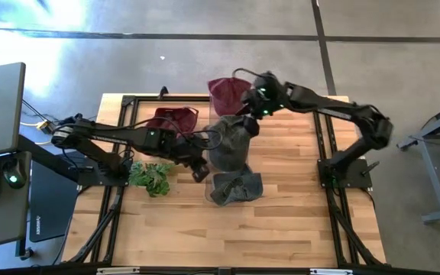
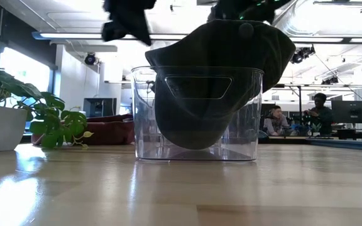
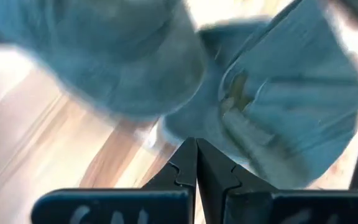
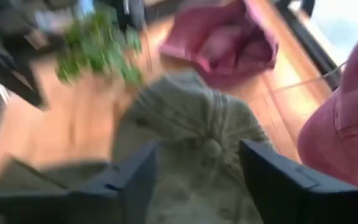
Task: Pick & Place hat
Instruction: Put the black cap into the bottom transparent bin
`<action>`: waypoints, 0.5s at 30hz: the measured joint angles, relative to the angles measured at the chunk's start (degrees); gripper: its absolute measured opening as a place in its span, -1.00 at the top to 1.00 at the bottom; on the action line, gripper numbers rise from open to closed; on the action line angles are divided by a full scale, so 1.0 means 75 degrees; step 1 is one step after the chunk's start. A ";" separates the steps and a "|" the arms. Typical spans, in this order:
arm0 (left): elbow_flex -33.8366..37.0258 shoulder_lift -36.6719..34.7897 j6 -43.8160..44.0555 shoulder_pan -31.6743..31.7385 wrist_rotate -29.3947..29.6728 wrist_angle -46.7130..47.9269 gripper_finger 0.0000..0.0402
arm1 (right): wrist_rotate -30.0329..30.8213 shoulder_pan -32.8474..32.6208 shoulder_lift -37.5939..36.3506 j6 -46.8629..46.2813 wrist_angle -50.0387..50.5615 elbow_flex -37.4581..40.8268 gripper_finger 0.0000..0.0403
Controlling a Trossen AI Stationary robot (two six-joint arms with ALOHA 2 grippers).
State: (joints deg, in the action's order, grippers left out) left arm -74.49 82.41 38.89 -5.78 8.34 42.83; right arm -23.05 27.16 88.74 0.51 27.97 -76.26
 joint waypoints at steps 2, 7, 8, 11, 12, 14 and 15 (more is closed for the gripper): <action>-0.0030 -0.0001 -0.0003 -0.0043 0.0029 -0.0192 1.00 | 0.0053 0.0000 0.0539 0.0703 0.0580 -0.0631 -0.31; -0.0027 0.0003 -0.0008 -0.0153 0.0010 -0.0429 1.00 | 0.0081 0.0139 0.1740 0.1633 0.1667 -0.1926 -0.55; -0.0028 0.0003 -0.0046 -0.0154 -0.0041 -0.0516 1.00 | 0.0060 0.0186 0.1944 0.1715 0.1821 -0.2077 -0.57; -0.0030 0.0003 -0.0154 -0.0152 -0.0275 -0.0476 1.00 | -0.0419 0.0303 0.2408 0.1870 0.2107 -0.2357 -0.58; -0.0030 0.0003 -0.0154 -0.0152 -0.0271 -0.0477 1.00 | -0.0658 0.0325 0.2492 0.1939 0.2193 -0.2398 -0.58; -0.0030 0.0003 -0.0178 -0.0152 -0.0246 -0.0478 1.00 | -0.1092 0.0309 0.2574 0.2121 0.2368 -0.2420 -0.58; -0.0030 0.0003 -0.0198 -0.0152 -0.0232 -0.0476 1.00 | -0.1282 0.0279 0.2577 0.2209 0.2422 -0.2416 -0.58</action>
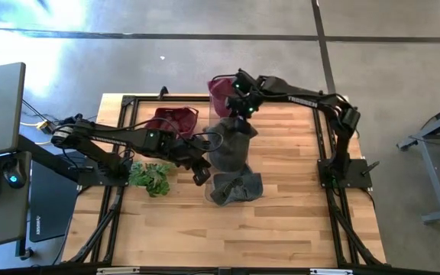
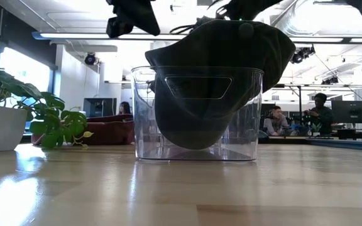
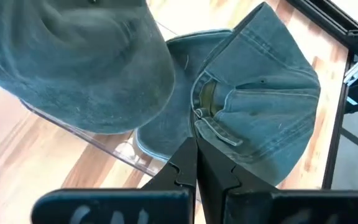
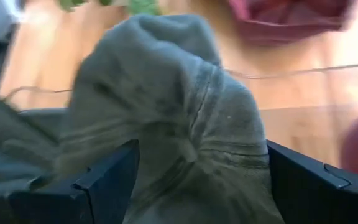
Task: Pick & Place hat
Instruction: Put the black cap into the bottom transparent bin
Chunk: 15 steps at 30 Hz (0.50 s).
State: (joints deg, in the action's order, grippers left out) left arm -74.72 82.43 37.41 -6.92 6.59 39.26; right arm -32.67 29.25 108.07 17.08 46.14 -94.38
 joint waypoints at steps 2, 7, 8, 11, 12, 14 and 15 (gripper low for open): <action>0.0000 0.0000 -0.0082 0.0015 0.0003 0.0014 1.00 | -0.0321 -0.0074 -0.0002 0.0134 0.0050 0.0027 -0.58; 0.0000 0.0000 -0.0354 0.0016 0.0274 0.0082 1.00 | -0.1130 -0.0278 -0.0113 0.0137 0.0115 0.0035 -0.47; 0.0000 0.0000 -0.0392 0.0020 0.0373 0.0141 1.00 | -0.1168 -0.0337 -0.0128 0.0137 0.0176 0.0033 -0.42; 0.0000 0.0000 -0.0414 0.0020 0.0646 0.0277 1.00 | -0.1177 -0.0476 -0.0129 0.0108 0.0385 0.0033 -0.16; 0.0000 0.0000 -0.0414 0.0020 0.0757 0.0261 1.00 | -0.1180 -0.0520 -0.0128 -0.0007 0.0449 0.0038 -0.05; -0.0012 -0.0094 -0.0414 0.0020 0.1014 0.0313 1.00 | -0.1346 -0.0594 -0.0128 -0.0259 0.0526 0.0042 0.21; -0.0069 -0.0191 -0.0421 0.0020 0.1187 0.0456 1.00 | -0.1501 -0.0625 -0.0134 -0.0420 0.0537 0.0042 0.36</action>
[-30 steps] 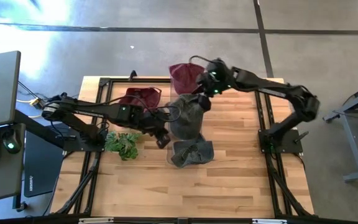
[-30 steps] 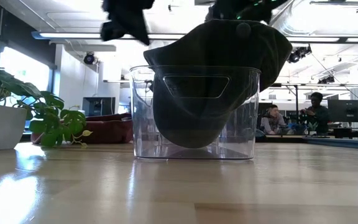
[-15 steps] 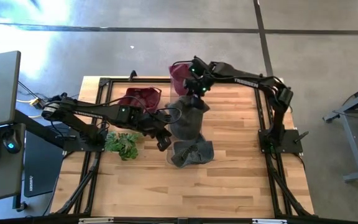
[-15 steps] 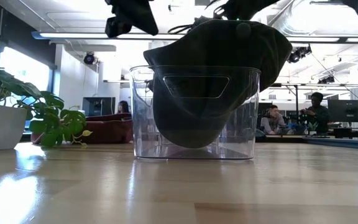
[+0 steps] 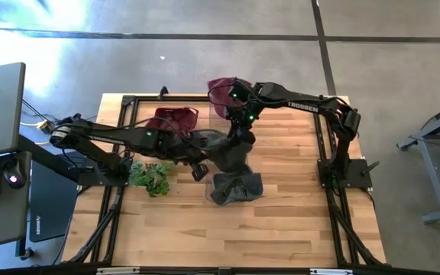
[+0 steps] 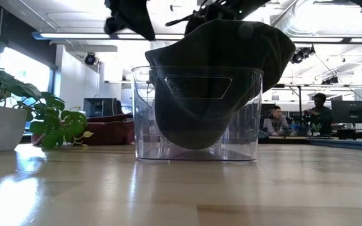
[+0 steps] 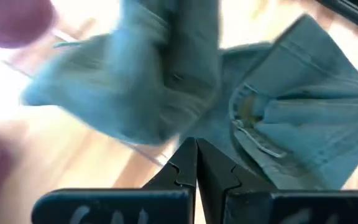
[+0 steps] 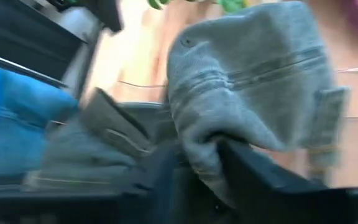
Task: Pick & Place hat
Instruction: Put the black cap into the bottom transparent bin
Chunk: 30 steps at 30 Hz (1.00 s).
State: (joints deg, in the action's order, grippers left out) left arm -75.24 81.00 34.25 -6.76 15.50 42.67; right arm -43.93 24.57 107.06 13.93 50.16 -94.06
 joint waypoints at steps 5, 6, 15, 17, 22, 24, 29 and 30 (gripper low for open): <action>-0.0563 -0.0447 -0.0715 -0.0003 0.0843 0.0047 1.00 | -0.0486 -0.0129 -0.0337 -0.0424 -0.0055 0.0006 0.93; -0.0694 -0.0497 -0.0977 -0.0003 0.0974 0.0009 1.00 | -0.0530 -0.0157 -0.0450 -0.0589 -0.0088 0.0006 0.91; -0.1018 -0.0721 -0.5070 0.0000 -0.0027 -0.0918 0.90 | -0.1460 -0.0210 -0.1092 -0.1339 -0.0146 0.0006 0.96; -0.1024 -0.0579 -0.5787 0.0000 -0.0448 -0.1182 0.76 | -0.1587 -0.0244 -0.1144 -0.1415 -0.0152 0.0006 0.93; -0.0998 -0.0162 -0.6181 0.0007 -0.0407 -0.1329 0.27 | -0.1745 -0.0391 -0.1189 -0.1616 -0.0139 0.0006 0.89; -0.1030 -0.0027 -0.5902 0.0009 -0.0379 -0.1294 0.06 | -0.1738 -0.0473 -0.1189 -0.1656 -0.0139 0.0006 0.92; -0.1010 0.0445 -0.5329 0.0000 -0.0217 -0.0995 -0.27 | -0.1547 -0.0685 -0.1189 -0.1576 -0.0144 0.0006 0.97; -0.1003 0.0522 -0.5326 0.0000 -0.0214 -0.0981 -0.29 | -0.1550 -0.0709 -0.1191 -0.1647 -0.0144 0.0006 0.96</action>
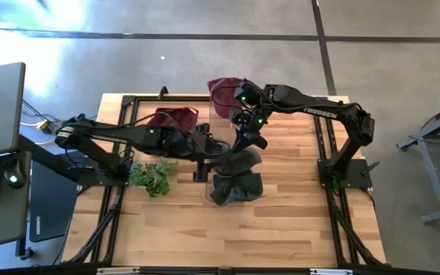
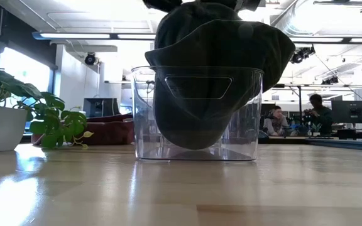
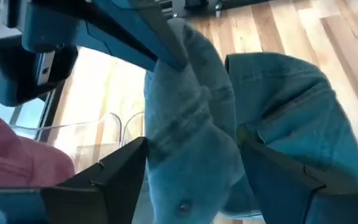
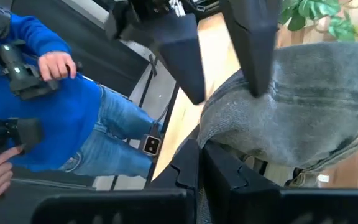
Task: Pick & Place hat
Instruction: Put the black cap into the bottom transparent bin
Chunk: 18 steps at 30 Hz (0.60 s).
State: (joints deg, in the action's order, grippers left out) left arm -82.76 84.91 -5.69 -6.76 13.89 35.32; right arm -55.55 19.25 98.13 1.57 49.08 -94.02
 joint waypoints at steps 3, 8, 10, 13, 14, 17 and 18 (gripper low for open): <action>-0.0011 0.0205 0.0020 0.0000 -0.0036 -0.0024 -0.23 | 0.0014 -0.0061 0.0003 -0.0158 0.0001 0.0000 0.91; -0.0012 0.0305 0.0048 -0.0001 -0.0518 -0.0049 0.12 | 0.0169 -0.0082 -0.0002 -0.0234 0.0001 0.0000 0.88; -0.0006 0.0322 0.0072 -0.0003 -0.0742 -0.0027 0.32 | 0.0472 -0.0060 -0.0040 -0.0422 0.0037 0.0000 0.90; -0.0009 0.0313 0.0259 0.0000 -0.1007 -0.0034 0.62 | 0.0966 0.0110 -0.0228 -0.0547 0.0244 0.0000 0.89; -0.0009 0.0313 0.0284 0.0000 -0.1066 -0.0013 0.72 | 0.1191 0.0184 -0.0343 -0.0538 0.0291 0.0000 0.88; -0.0009 0.0313 0.0460 -0.0002 -0.1215 0.0071 0.95 | 0.2017 0.0352 -0.0817 -0.0638 0.0362 0.0000 0.83; -0.0009 0.0313 0.0571 -0.0009 -0.1218 0.0098 0.96 | 0.2394 0.0351 -0.0994 -0.0706 0.0370 0.0000 0.82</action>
State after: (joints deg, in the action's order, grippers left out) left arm -82.83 87.26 -1.41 -6.83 4.75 36.05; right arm -37.59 21.89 90.67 -3.72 51.85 -94.02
